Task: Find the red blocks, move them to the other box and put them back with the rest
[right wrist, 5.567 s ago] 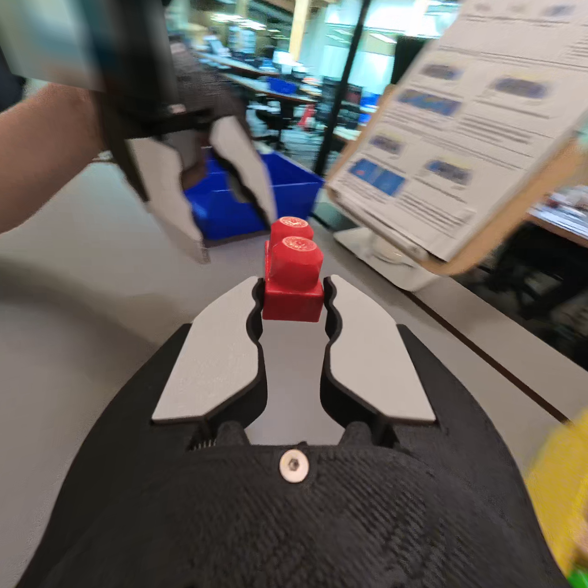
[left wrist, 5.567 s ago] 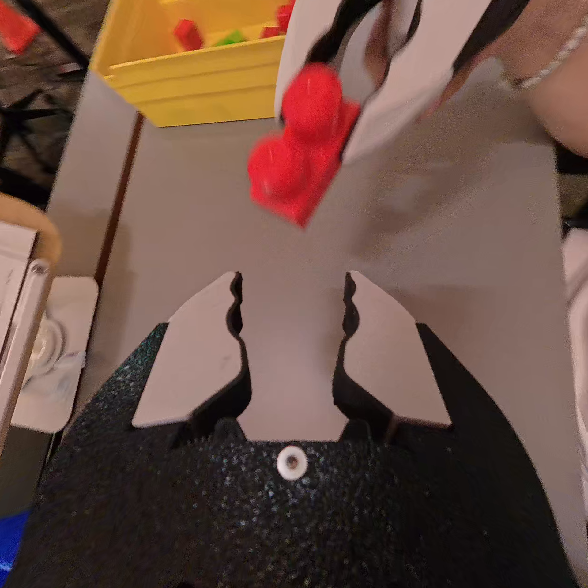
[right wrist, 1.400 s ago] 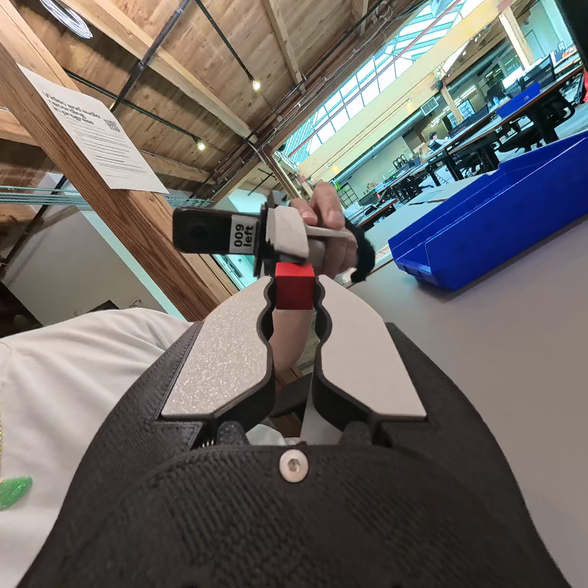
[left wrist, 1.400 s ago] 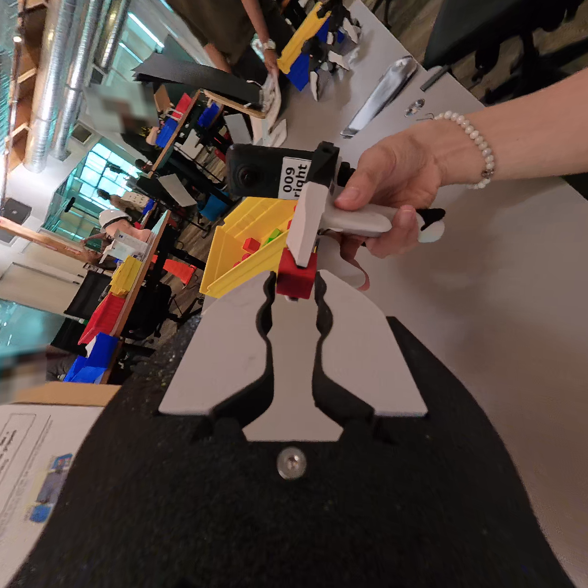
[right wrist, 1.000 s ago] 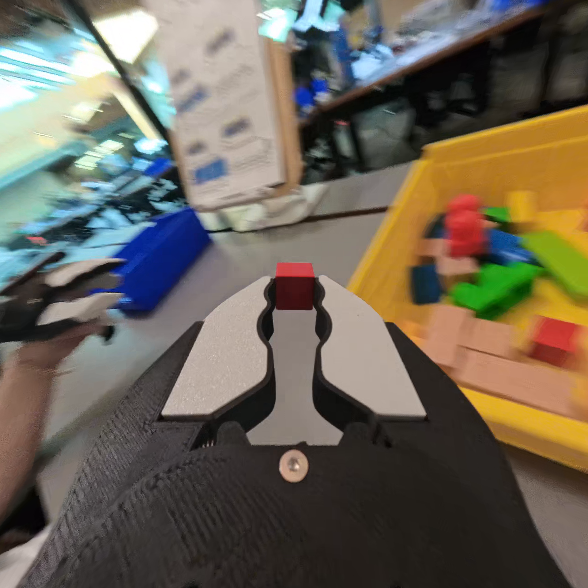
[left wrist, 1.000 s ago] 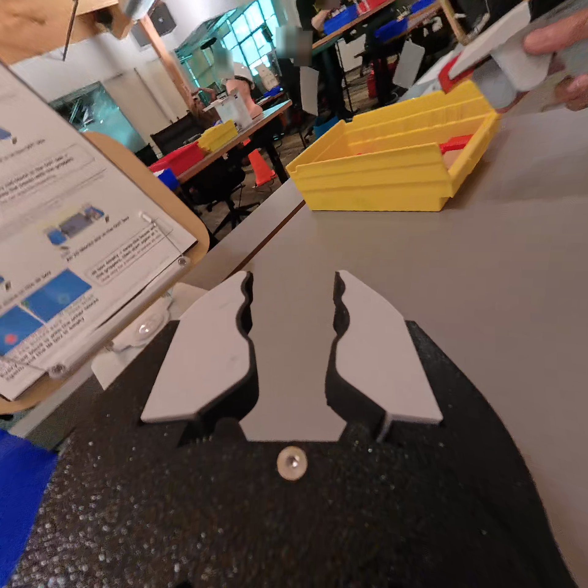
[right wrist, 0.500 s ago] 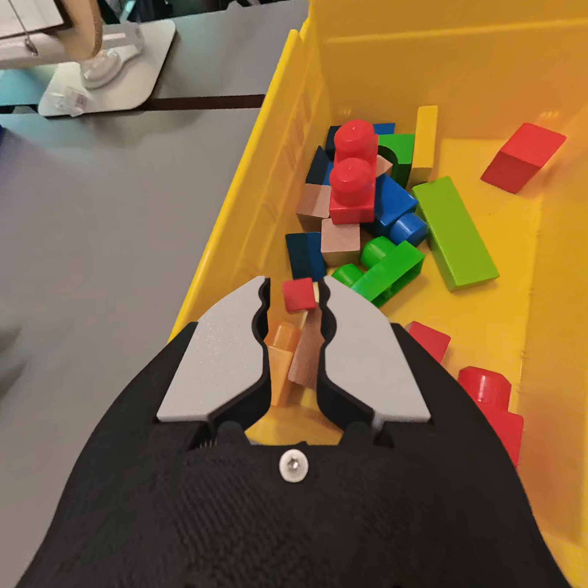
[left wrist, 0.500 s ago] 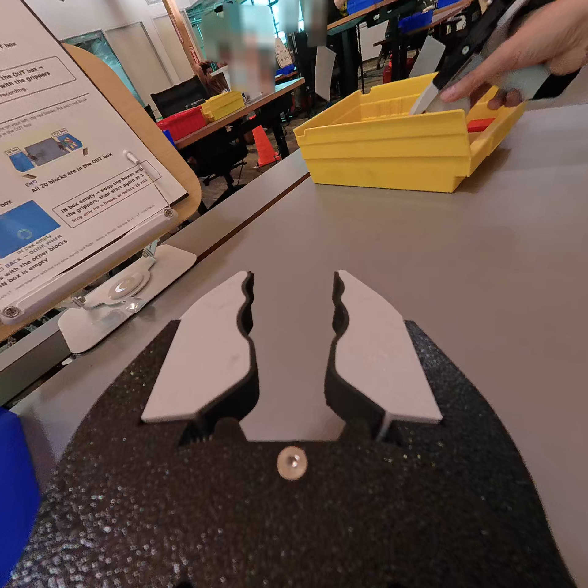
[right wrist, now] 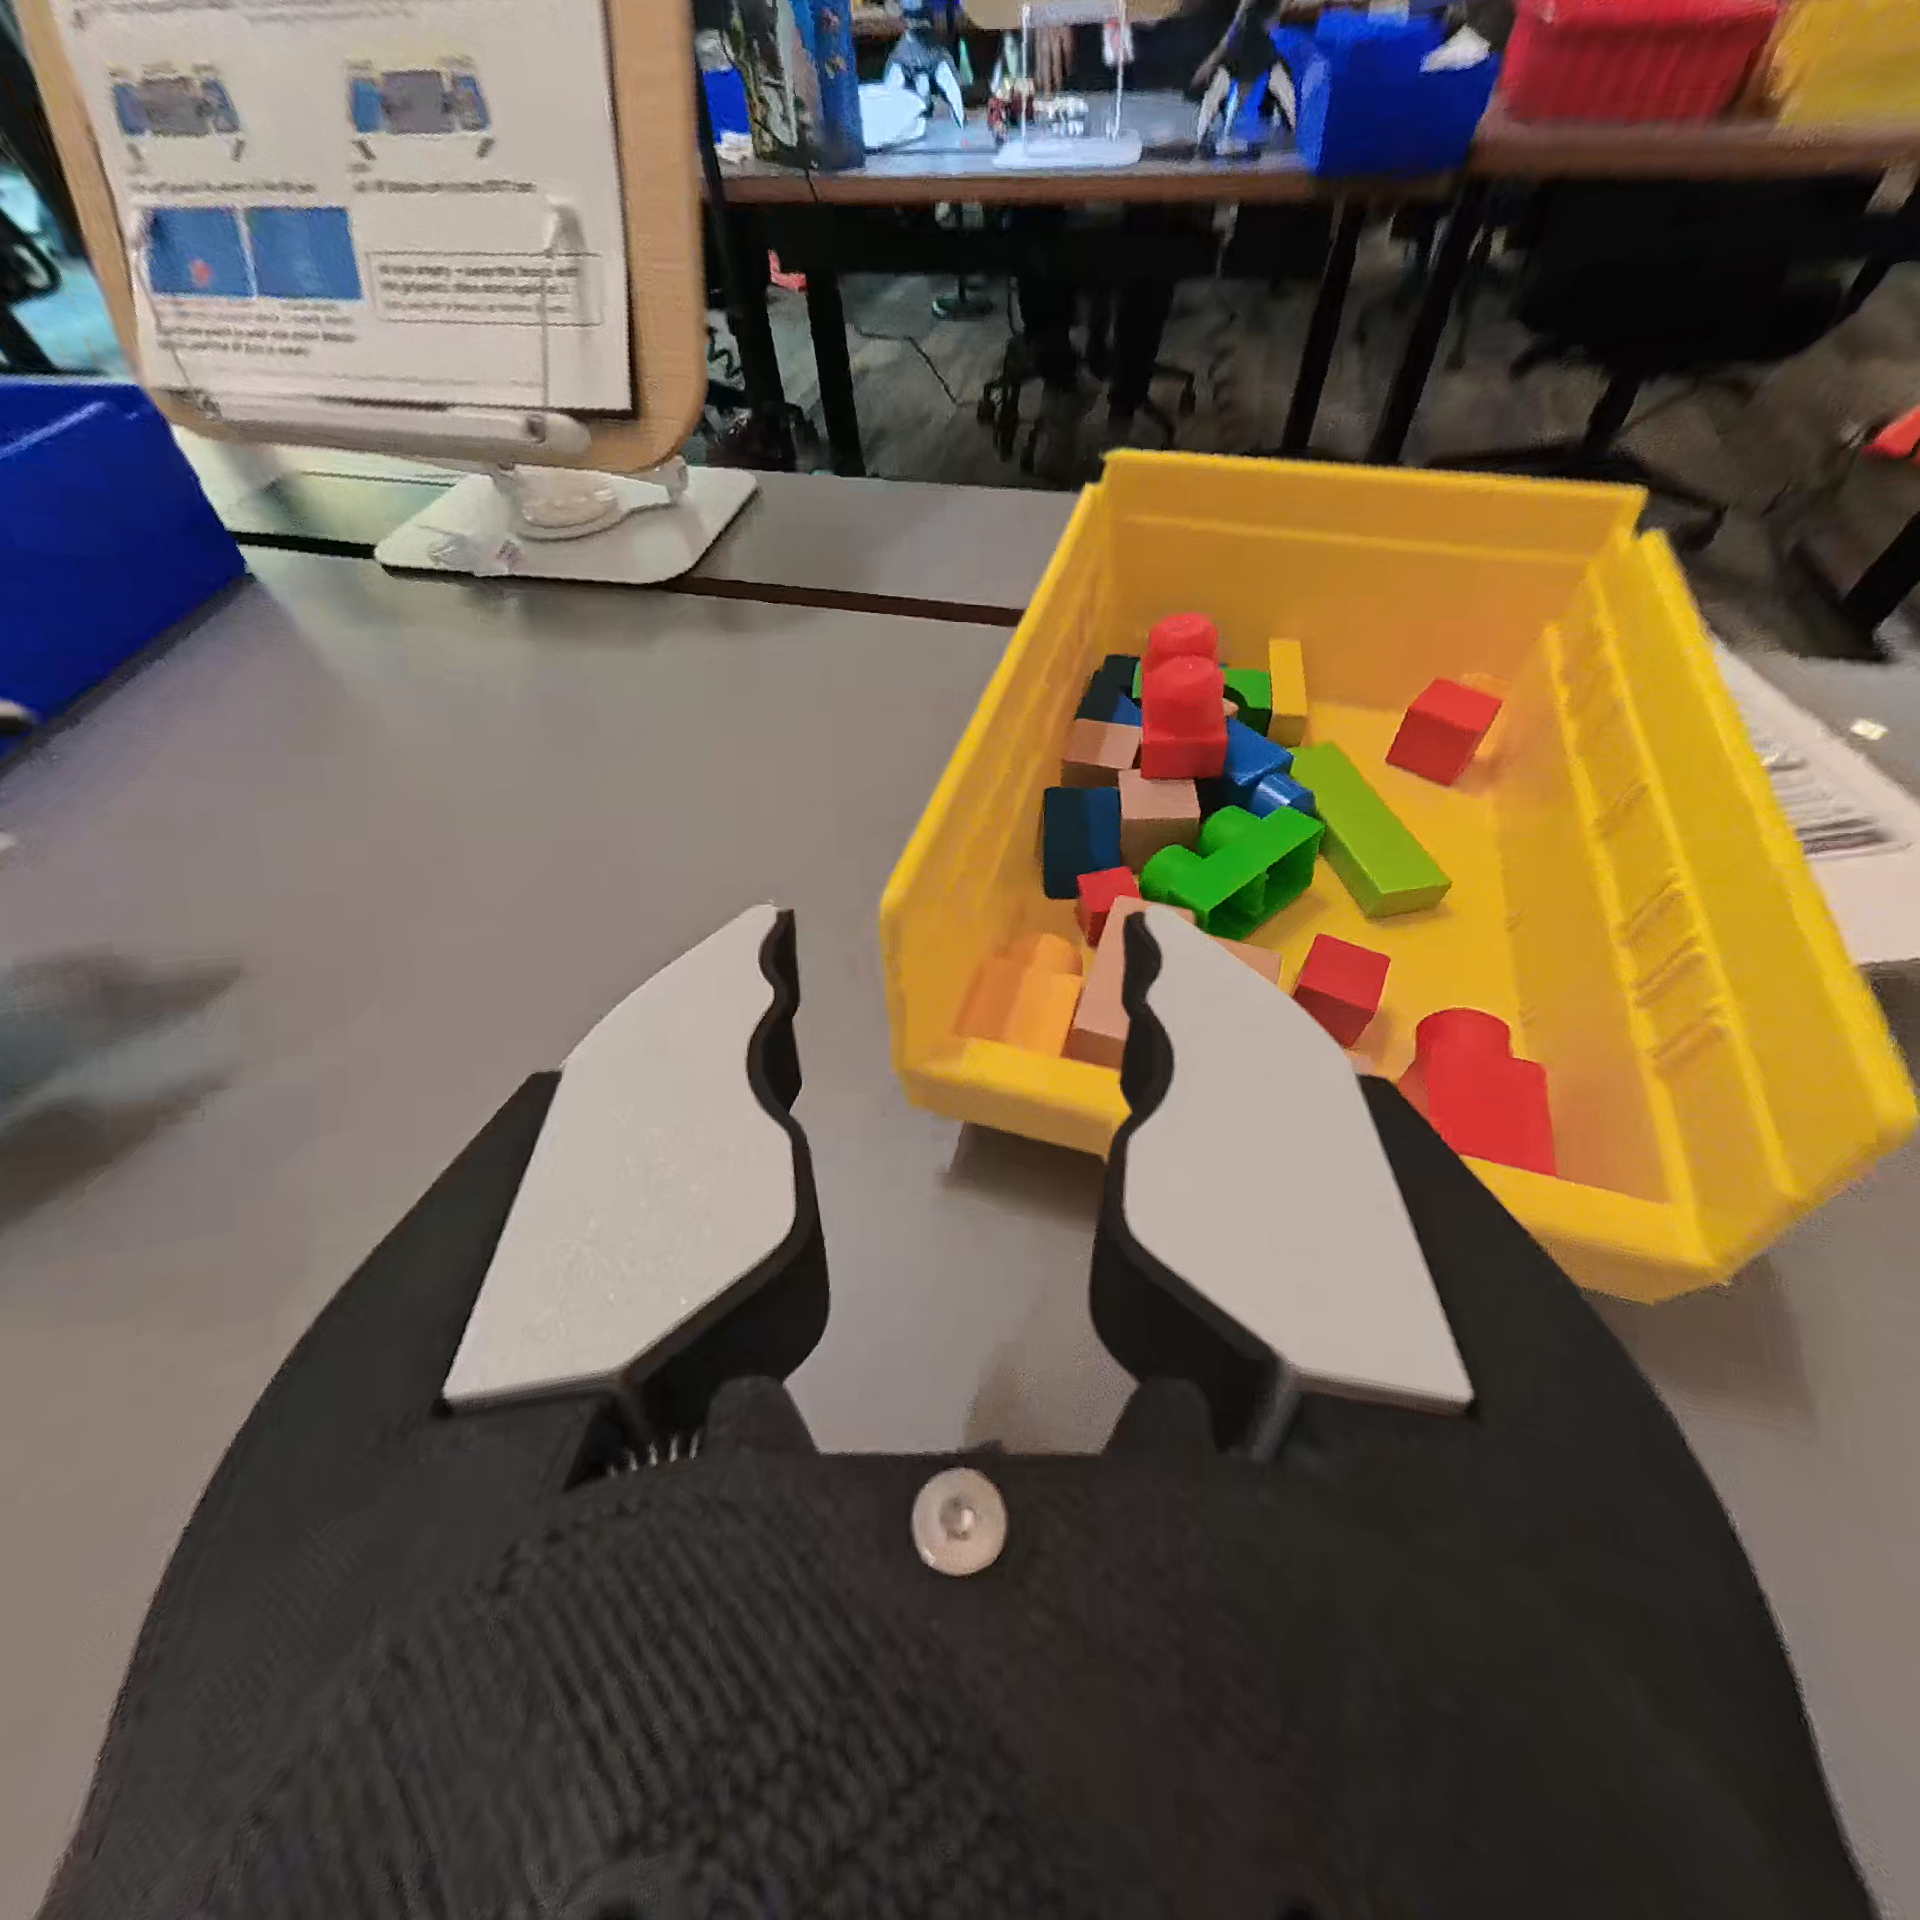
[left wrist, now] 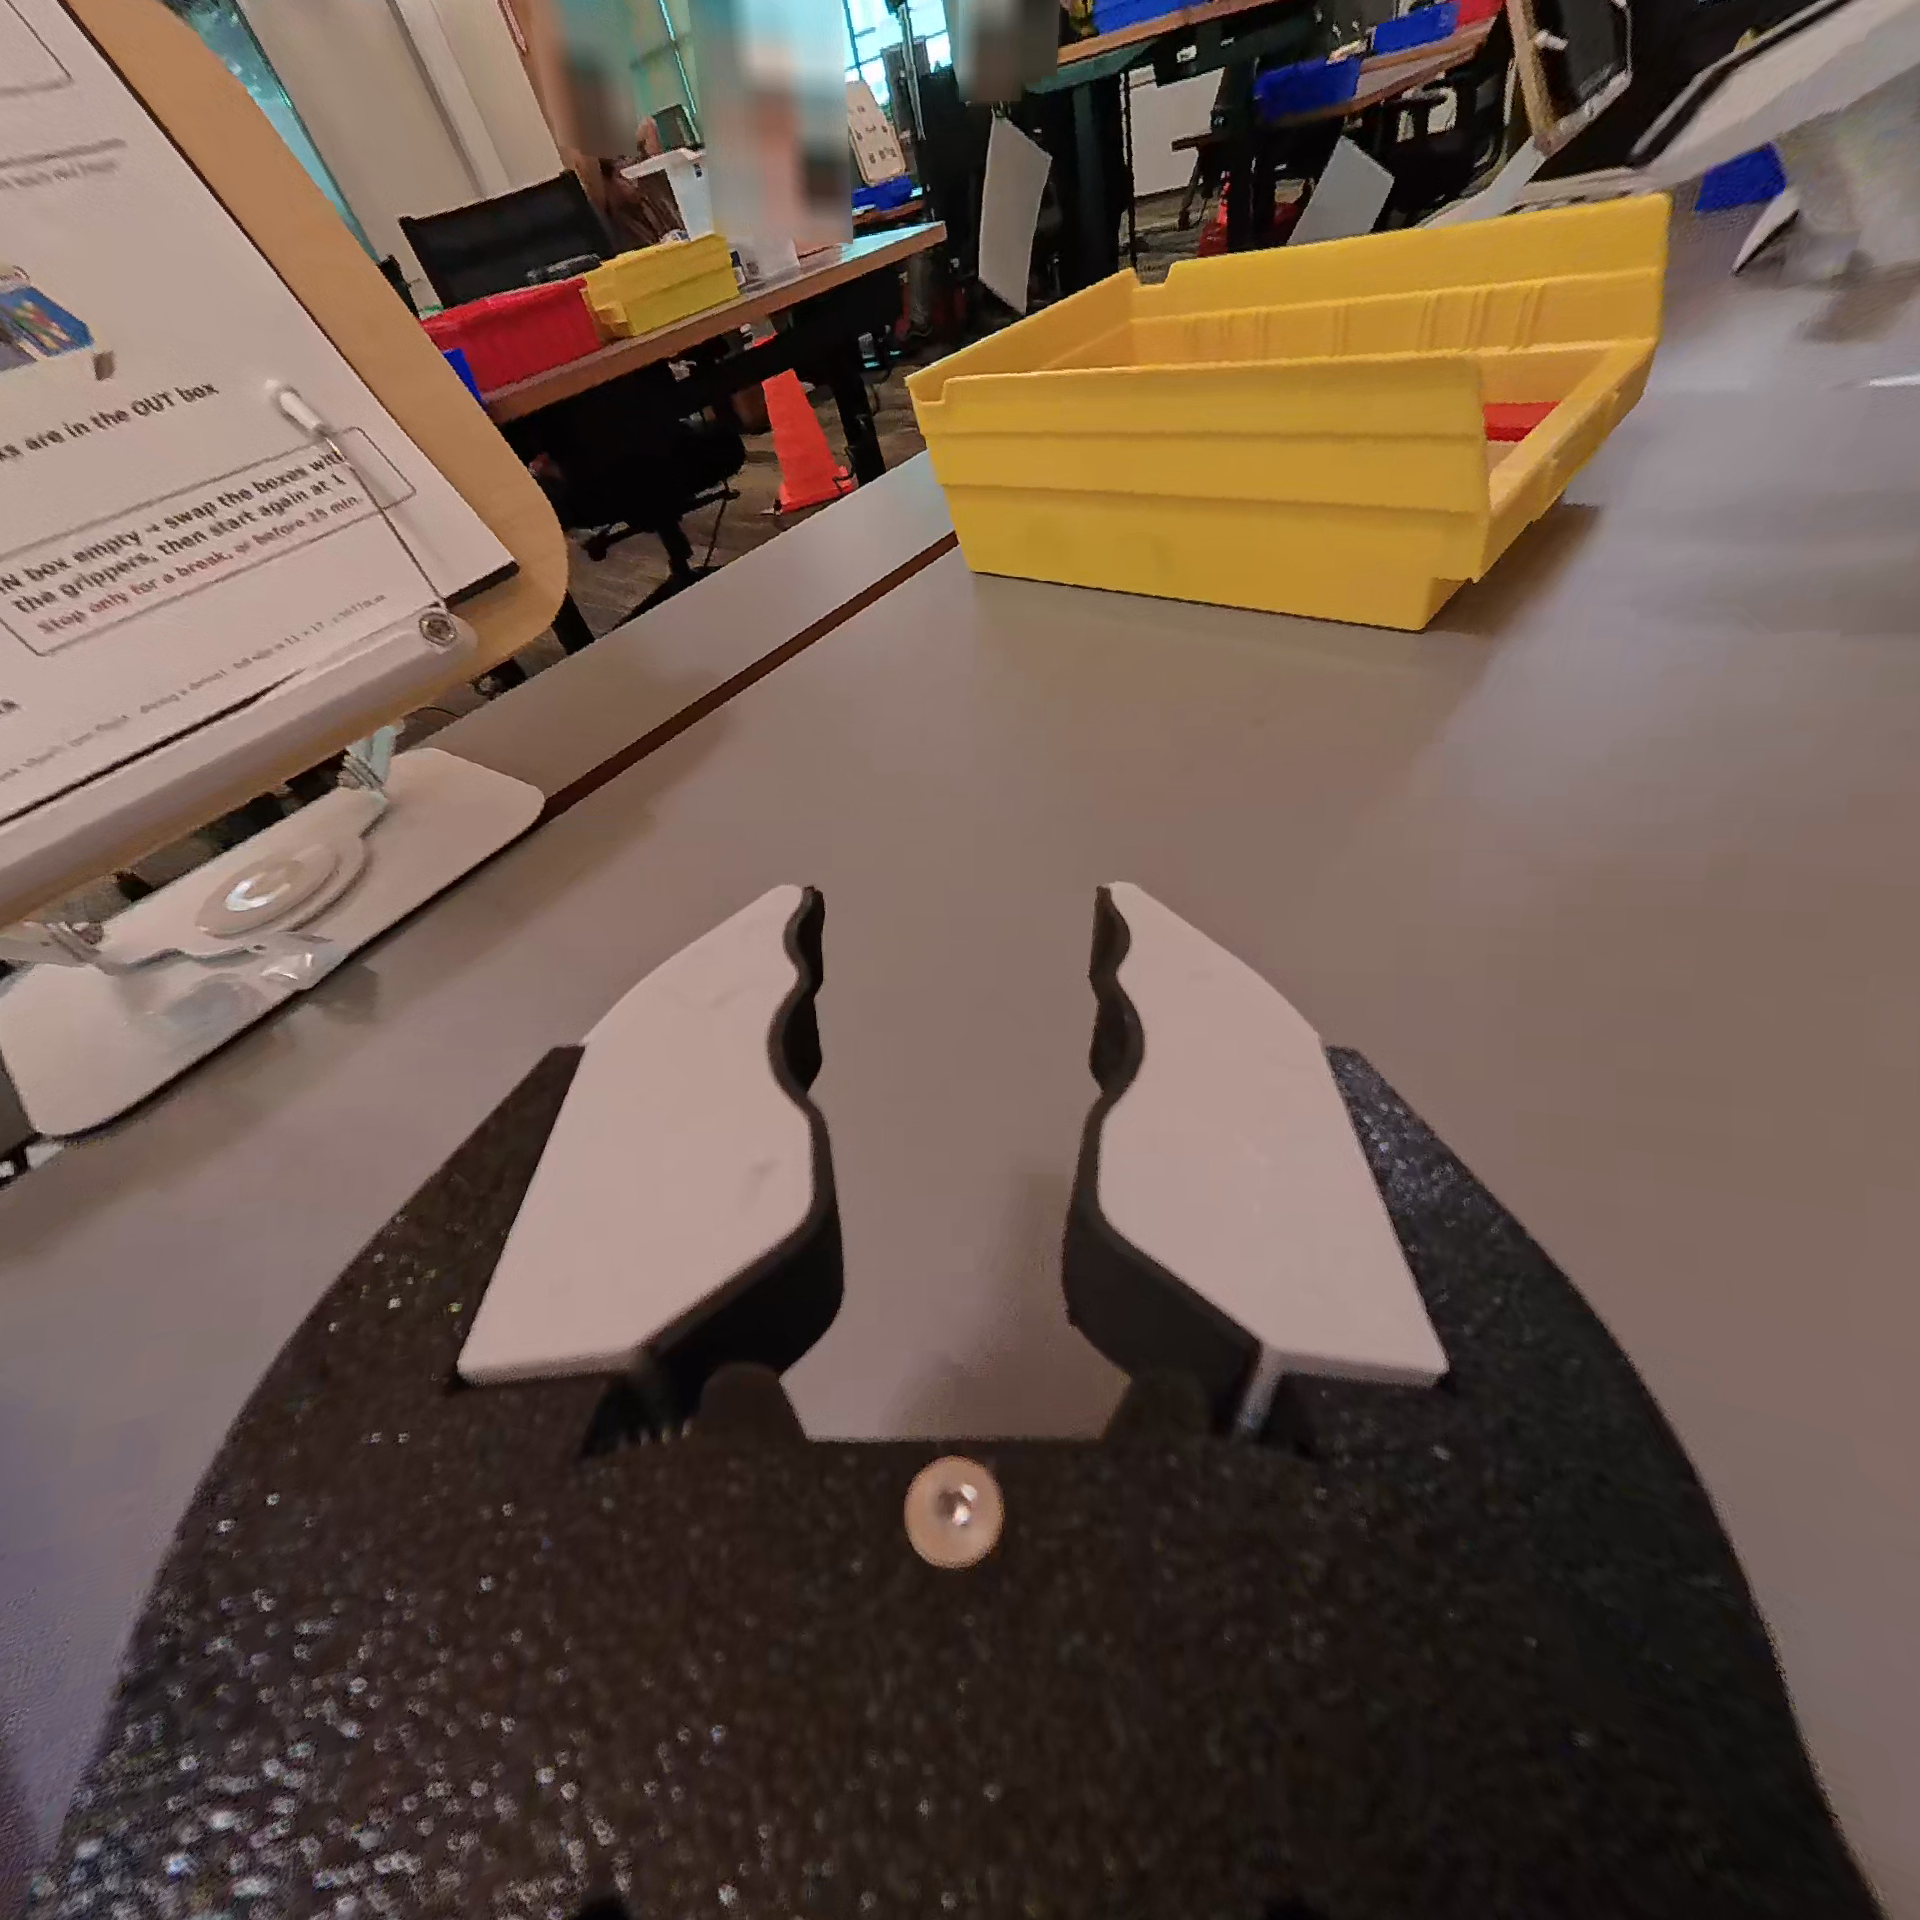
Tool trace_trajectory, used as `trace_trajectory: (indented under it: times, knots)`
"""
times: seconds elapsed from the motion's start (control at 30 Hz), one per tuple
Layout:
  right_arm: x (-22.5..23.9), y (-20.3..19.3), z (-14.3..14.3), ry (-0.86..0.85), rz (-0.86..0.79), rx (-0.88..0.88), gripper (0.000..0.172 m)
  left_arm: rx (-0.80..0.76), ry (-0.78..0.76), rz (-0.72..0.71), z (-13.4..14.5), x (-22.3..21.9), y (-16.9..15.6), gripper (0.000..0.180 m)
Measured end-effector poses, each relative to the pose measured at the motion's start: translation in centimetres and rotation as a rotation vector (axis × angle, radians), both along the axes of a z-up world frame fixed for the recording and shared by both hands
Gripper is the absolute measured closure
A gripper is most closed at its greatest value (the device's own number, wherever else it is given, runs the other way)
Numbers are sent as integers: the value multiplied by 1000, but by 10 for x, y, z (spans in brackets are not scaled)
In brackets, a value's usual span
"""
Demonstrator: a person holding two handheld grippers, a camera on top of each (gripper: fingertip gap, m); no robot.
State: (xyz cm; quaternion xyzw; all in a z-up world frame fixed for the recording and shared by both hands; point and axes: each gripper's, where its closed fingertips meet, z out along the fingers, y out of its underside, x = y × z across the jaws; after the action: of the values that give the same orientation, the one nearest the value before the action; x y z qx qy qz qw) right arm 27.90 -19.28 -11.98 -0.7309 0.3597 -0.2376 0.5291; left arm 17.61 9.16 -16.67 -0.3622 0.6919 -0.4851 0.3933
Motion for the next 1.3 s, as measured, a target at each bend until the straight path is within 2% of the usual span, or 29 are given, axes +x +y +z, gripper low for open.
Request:
trace_trajectory:
  times: [0.07, 0.17, 0.27, 0.37, 0.5, 0.6, 0.67, 0.7, 0.8, 0.9, 0.97, 1.03, 1.13, 1.17, 1.23, 1.3]
  knots:
    - [-12, -8, 9, -80, -25, -46, 107, -36, 28, 18, 3, 7, -7, 130]
    - [-22, -19, 25, -150, -42, -46, 105, -54, 80, -6, 22, 20, -33, 119]
    - [-22, -34, 33, -169, -74, -22, 103, -50, 146, -88, 49, 35, -76, 103]
    - [-20, -51, 34, -185, -123, -40, 100, -60, 200, -164, 79, 59, -127, 100]
    - [-17, -62, 38, -202, -162, -21, 100, -87, 390, -190, 97, 125, -192, 98]
    - [-19, -65, 38, -206, -160, -30, 98, -16, 580, -27, 75, 183, -204, 98]
    - [-19, -72, 38, -222, -179, -43, 98, 30, 701, 144, 52, 210, -196, 111]
    - [-18, -75, 37, -222, -181, -46, 98, 23, 764, 211, 40, 216, -192, 121]
    - [-16, -81, 30, -198, -182, -32, 98, -68, 942, 375, 7, 224, -188, 127]
    - [-14, -88, 24, -175, -182, -13, 98, -185, 1035, 382, -12, 228, -208, 130]
    - [-13, -92, 22, -168, -187, -1, 98, -116, 1087, 412, -30, 225, -209, 131]
    - [-13, -96, 20, -163, -189, 9, 99, -47, 1121, 442, -46, 221, -207, 115]
    - [-11, -104, 16, -147, -202, 21, 99, -106, 1109, 484, -58, 225, -212, 134]
    - [-11, -105, 15, -143, -204, 29, 99, -126, 1083, 490, -57, 229, -214, 146]
    - [-10, -107, 14, -137, -206, 42, 100, -110, 1067, 493, -57, 230, -217, 162]
    - [-10, -106, 13, -133, -194, 40, 100, -72, 1057, 513, -57, 230, -217, 169]
